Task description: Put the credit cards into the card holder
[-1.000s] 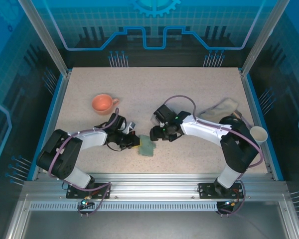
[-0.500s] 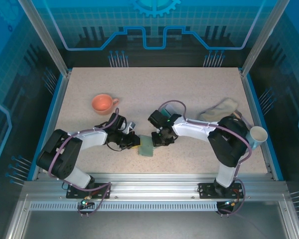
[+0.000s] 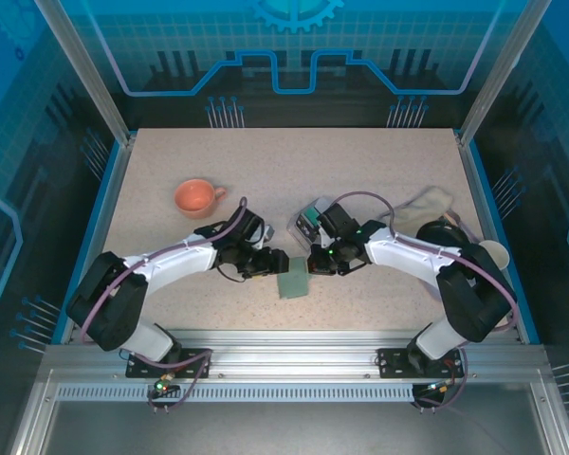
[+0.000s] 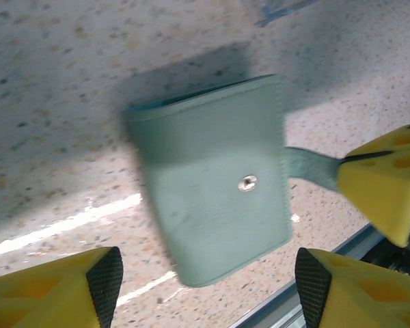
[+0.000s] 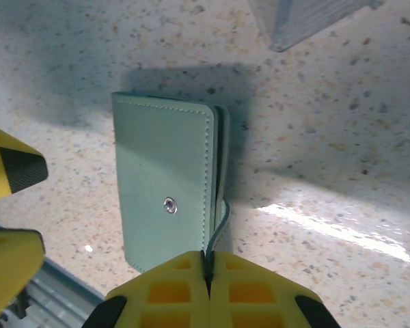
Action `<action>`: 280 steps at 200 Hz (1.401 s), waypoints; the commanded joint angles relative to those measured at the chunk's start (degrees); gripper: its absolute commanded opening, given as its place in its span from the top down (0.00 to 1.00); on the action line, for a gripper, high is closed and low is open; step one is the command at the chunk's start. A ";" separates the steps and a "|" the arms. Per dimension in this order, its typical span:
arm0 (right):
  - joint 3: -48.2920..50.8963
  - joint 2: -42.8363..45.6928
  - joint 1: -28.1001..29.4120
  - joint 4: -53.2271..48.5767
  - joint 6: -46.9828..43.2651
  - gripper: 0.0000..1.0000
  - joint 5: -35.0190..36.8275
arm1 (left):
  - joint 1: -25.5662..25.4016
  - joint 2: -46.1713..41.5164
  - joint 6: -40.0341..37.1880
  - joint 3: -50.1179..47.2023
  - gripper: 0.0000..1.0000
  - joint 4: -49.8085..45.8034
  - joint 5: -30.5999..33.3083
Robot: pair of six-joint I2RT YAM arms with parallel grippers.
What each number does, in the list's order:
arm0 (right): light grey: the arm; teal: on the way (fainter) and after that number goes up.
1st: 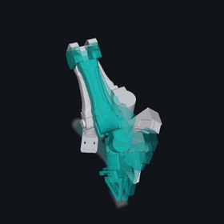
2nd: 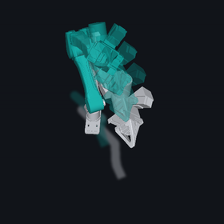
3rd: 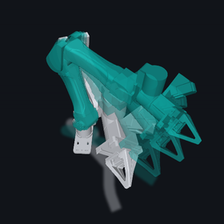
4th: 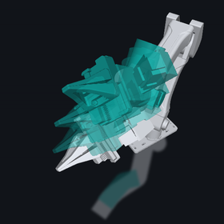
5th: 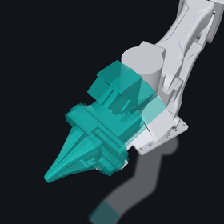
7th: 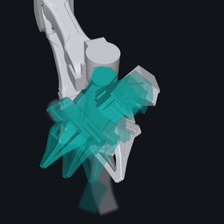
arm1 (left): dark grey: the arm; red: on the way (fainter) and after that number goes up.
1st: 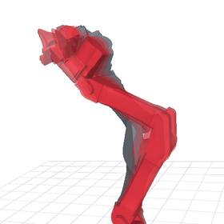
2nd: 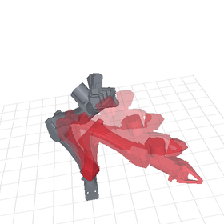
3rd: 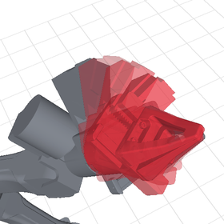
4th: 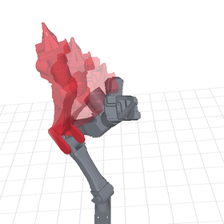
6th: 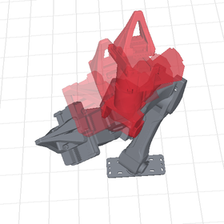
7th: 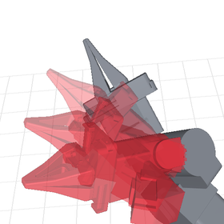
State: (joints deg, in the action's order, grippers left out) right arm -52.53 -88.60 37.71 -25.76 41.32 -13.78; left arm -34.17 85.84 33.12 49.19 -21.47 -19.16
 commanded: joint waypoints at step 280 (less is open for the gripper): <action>-9.52 4.63 -7.48 -12.51 -13.58 0.65 16.47 | -4.62 11.10 2.72 9.20 0.54 -4.46 7.73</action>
State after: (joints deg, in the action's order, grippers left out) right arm -55.66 -85.62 33.17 -36.01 33.80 -0.82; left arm -39.59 100.27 35.94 58.65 -26.50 -11.40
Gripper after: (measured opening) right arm 0.340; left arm 0.440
